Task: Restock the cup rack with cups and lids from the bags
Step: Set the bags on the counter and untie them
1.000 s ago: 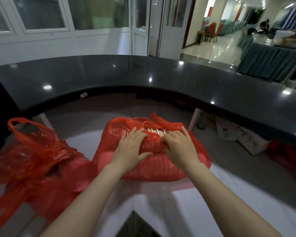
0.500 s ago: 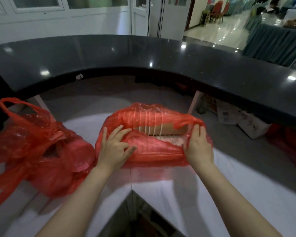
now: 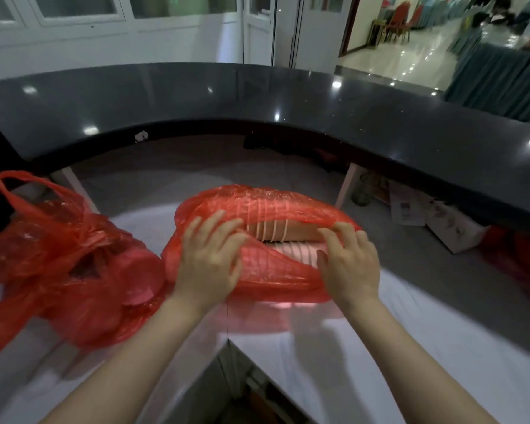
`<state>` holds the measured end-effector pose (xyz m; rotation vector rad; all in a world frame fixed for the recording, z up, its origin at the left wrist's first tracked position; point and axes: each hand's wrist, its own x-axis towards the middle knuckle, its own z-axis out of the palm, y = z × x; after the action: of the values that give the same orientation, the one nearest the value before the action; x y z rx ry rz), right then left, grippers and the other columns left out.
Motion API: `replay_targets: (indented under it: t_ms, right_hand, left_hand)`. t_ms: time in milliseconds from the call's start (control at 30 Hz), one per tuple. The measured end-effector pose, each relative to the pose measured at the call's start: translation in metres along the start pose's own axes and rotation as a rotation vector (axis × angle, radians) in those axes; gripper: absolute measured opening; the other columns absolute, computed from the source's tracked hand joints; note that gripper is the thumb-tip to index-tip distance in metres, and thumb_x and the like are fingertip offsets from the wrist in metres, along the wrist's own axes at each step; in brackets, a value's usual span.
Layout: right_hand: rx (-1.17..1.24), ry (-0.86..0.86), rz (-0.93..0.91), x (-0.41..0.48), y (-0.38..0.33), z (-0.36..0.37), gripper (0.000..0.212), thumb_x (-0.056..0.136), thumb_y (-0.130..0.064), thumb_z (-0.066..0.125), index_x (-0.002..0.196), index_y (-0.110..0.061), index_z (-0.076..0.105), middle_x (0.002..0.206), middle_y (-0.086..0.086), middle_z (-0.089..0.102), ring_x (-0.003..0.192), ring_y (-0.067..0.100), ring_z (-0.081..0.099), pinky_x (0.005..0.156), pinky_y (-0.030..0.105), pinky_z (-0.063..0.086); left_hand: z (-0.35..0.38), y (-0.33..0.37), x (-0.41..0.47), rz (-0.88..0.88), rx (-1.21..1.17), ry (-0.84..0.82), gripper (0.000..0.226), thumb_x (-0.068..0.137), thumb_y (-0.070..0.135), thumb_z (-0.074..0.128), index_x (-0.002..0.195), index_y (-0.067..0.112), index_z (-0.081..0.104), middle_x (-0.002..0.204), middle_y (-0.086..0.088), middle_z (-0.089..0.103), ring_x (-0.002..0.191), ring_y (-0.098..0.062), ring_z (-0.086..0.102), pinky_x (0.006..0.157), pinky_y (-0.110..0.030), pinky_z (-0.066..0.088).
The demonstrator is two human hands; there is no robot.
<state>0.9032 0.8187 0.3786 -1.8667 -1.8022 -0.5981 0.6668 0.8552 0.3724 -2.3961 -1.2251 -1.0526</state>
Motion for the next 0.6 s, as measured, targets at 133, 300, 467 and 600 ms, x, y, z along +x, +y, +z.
replay_targets:
  t_ms: [133, 300, 467, 600]
  right_hand:
    - [0.094, -0.061, -0.082, 0.016, 0.002, 0.008, 0.031, 0.069, 0.001, 0.067, 0.1, -0.004, 0.07, 0.094, 0.013, 0.07, 0.079, 0.036, 0.064, 0.064, 0.041, 0.049]
    - [0.282, -0.22, 0.201, 0.027, 0.029, 0.022, 0.041, 0.094, -0.012, 0.051, 0.133, 0.001, 0.049, 0.129, 0.022, 0.056, 0.116, 0.04, 0.052, 0.095, 0.047, 0.043]
    - [0.289, -0.257, 0.189, 0.044, 0.031, 0.027, 0.042, 0.083, -0.007, 0.054, 0.124, -0.001, 0.05, 0.122, 0.022, 0.052, 0.102, 0.043, 0.048, 0.087, 0.044, 0.04]
    - [0.229, -0.328, 0.136, 0.06, 0.027, 0.031, 0.039, 0.079, -0.009, 0.056, 0.117, -0.001, 0.053, 0.116, 0.02, 0.051, 0.096, 0.043, 0.049, 0.082, 0.044, 0.041]
  left_hand:
    - [0.008, 0.016, 0.033, 0.257, 0.079, -0.43, 0.036, 0.086, 0.033, 0.054, 0.118, 0.019, 0.063, 0.108, 0.0, 0.069, 0.117, -0.019, 0.057, 0.112, -0.058, 0.016]
    - [0.008, -0.004, 0.038, 0.313, 0.189, -0.394, 0.037, 0.088, 0.035, 0.046, 0.059, 0.018, 0.062, 0.051, -0.001, 0.059, 0.056, -0.019, 0.062, 0.108, -0.062, 0.023]
    - [-0.002, -0.029, 0.021, -0.116, 0.139, -0.276, 0.029, 0.082, 0.03, 0.048, 0.066, 0.014, 0.066, 0.051, -0.004, 0.062, 0.05, -0.026, 0.062, 0.093, -0.044, 0.047]
    - [-0.002, -0.061, 0.028, -0.399, 0.151, -0.4, 0.061, 0.071, 0.035, 0.075, 0.125, 0.018, 0.054, 0.107, -0.011, 0.065, 0.092, -0.036, 0.064, 0.085, -0.043, 0.046]
